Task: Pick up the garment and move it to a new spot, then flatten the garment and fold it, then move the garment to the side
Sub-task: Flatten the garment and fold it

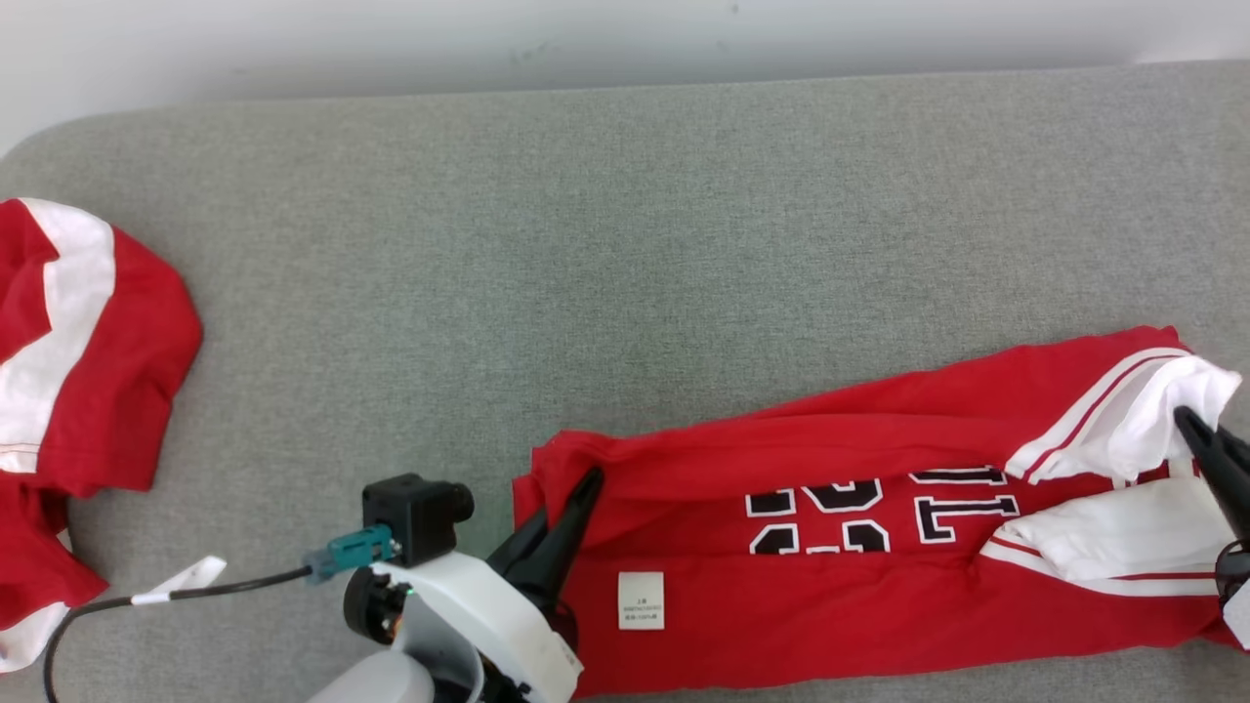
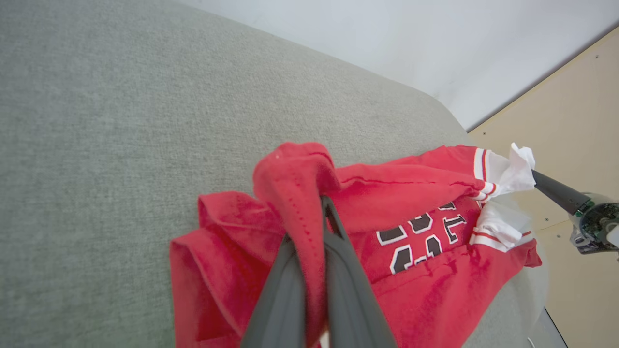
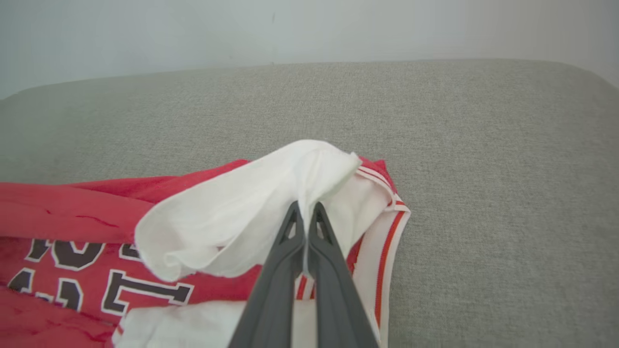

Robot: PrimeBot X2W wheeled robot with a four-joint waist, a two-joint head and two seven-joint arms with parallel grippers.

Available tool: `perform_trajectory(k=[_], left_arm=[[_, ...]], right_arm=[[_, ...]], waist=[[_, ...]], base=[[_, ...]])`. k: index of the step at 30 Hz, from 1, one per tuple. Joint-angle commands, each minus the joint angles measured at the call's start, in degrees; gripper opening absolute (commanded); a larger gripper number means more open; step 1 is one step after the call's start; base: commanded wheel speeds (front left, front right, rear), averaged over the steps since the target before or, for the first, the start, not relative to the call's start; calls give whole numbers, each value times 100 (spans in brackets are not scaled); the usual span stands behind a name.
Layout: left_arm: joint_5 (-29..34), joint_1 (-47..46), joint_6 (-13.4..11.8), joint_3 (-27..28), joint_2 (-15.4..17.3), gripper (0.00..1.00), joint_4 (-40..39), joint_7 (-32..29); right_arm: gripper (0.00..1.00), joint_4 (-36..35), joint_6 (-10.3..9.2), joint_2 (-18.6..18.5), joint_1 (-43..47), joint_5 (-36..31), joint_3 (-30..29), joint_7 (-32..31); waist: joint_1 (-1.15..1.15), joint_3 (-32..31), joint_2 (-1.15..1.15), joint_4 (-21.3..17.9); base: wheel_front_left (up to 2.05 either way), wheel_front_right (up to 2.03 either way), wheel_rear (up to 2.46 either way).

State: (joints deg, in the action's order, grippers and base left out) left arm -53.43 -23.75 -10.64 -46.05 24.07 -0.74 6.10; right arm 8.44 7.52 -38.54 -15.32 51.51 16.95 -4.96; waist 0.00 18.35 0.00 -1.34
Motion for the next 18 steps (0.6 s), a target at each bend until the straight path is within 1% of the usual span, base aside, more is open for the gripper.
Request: perform_trajectory(k=[1, 6, 7, 8, 9, 10, 11, 13, 18], left_arm=[[-15, 93, -17, 11, 44, 0, -18, 24], [-51, 142, -22, -44, 39, 0, -61, -42], [-41, 164, -31, -66, 48, 4, -53, -50], [-19, 181, -21, -103, 60, 24, -54, -74], [-33, 215, -7, -135, 49, 49, -58, -85], [-57, 254, -6, -155, 41, 100, -59, -90], [-59, 294, -12, -164, 49, 100, -62, -92], [-92, 393, -55, -177, 94, 100, -40, -94], [61, 551, -170, -163, 221, 100, -1, 49]], right_arm=[[0, 14, -7, 34, 88, -62, -24, 53], [0, 54, -7, 102, 219, -85, -11, 30], [17, 50, -7, 98, 237, -104, 15, 13], [34, 78, -7, 92, 257, -130, 5, 27], [45, 126, -7, 83, 291, -161, -14, 33], [72, 145, -7, 75, 337, -193, 8, 27], [100, 153, -7, 71, 391, -193, 33, 3], [100, 177, -8, 35, 472, -213, 24, -1], [100, 177, -8, -1, 647, -262, -39, -11]], waist=[[0, -21, 0, -10], [0, -78, 0, -58], [0, -95, 0, -71], [0, -113, 0, -82], [0, -134, 0, -90], [0, -161, 0, -98], [0, -189, 0, -107], [0, -244, 0, -125], [0, -361, 0, -164]], base=[[0, 0, 0], [0, 0, 0], [0, 0, 0], [0, 0, 0], [0, 0, 0], [0, 0, 0], [0, 0, 0], [0, 0, 0], [0, 0, 0]])
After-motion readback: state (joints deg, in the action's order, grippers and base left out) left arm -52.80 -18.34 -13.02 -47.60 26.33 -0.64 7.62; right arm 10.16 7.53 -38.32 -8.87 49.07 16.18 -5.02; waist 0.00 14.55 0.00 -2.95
